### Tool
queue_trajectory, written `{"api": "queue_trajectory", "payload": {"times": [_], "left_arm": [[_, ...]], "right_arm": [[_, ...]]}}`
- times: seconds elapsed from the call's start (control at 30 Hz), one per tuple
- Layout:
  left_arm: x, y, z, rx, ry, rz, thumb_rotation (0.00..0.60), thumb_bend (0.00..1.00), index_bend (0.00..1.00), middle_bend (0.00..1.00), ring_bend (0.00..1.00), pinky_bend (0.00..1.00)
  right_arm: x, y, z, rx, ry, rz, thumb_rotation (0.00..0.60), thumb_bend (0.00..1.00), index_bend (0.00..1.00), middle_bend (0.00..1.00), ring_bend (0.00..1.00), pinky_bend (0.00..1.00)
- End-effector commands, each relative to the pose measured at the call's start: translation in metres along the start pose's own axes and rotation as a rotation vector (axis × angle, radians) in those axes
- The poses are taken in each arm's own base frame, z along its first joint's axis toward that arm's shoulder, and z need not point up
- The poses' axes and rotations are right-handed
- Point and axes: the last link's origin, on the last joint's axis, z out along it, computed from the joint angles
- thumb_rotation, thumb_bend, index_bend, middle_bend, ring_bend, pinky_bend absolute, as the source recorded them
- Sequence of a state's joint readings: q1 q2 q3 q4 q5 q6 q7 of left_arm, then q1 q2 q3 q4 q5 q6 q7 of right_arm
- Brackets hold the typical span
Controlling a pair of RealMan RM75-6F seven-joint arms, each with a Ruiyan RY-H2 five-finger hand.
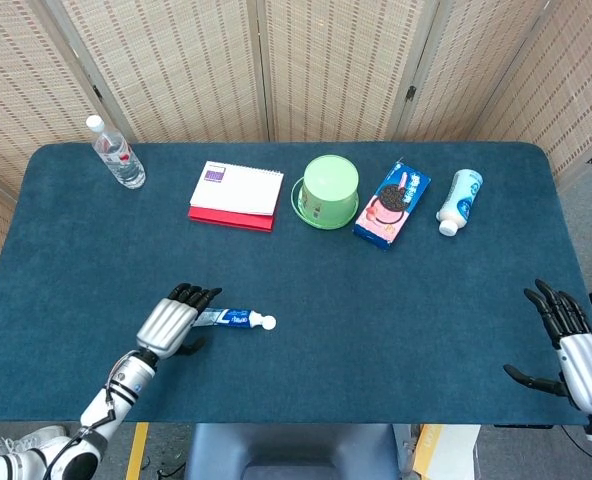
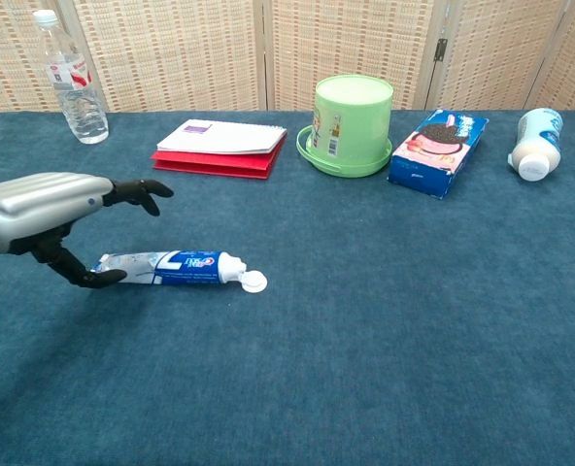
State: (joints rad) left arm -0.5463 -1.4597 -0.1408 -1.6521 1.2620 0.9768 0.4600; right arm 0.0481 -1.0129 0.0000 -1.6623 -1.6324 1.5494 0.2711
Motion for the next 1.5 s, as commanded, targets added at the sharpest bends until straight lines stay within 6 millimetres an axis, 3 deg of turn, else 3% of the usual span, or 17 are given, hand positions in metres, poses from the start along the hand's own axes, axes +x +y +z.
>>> {"api": "queue_trajectory", "payload": {"times": [0.03,0.5,1.07,1.37,1.5], "left_arm": [[-0.007,0.007,0.012,0.003,-0.007,0.013,0.600,0.35,0.15,0.20,0.16,0.14],[-0.030,-0.002,0.032,0.064,-0.032,0.048,0.600,0.35,0.31,0.32,0.27,0.20],[-0.032,-0.001,0.044,0.060,-0.021,-0.007,0.600,0.35,0.42,0.41,0.35,0.24],[-0.035,-0.006,0.052,0.058,-0.007,-0.012,0.600,0.44,0.59,0.63,0.55,0.36],[-0.033,-0.011,0.049,0.029,0.003,-0.014,0.600,0.47,0.66,0.69,0.62,0.45]], "right_arm": [[0.000,0.001,0.000,-0.003,-0.002,0.001,0.577,0.00,0.00,0.00,0.00,0.00],[-0.001,0.004,0.000,-0.016,-0.009,0.003,0.576,0.00,0.00,0.00,0.00,0.00],[-0.002,0.006,0.000,-0.024,-0.012,0.003,0.577,0.00,0.00,0.00,0.00,0.00],[-0.002,0.006,0.000,-0.025,-0.006,0.002,0.578,0.00,0.00,0.00,0.00,0.00],[-0.001,0.004,0.000,-0.017,-0.005,0.004,0.578,0.00,0.00,0.00,0.00,0.00]]}}
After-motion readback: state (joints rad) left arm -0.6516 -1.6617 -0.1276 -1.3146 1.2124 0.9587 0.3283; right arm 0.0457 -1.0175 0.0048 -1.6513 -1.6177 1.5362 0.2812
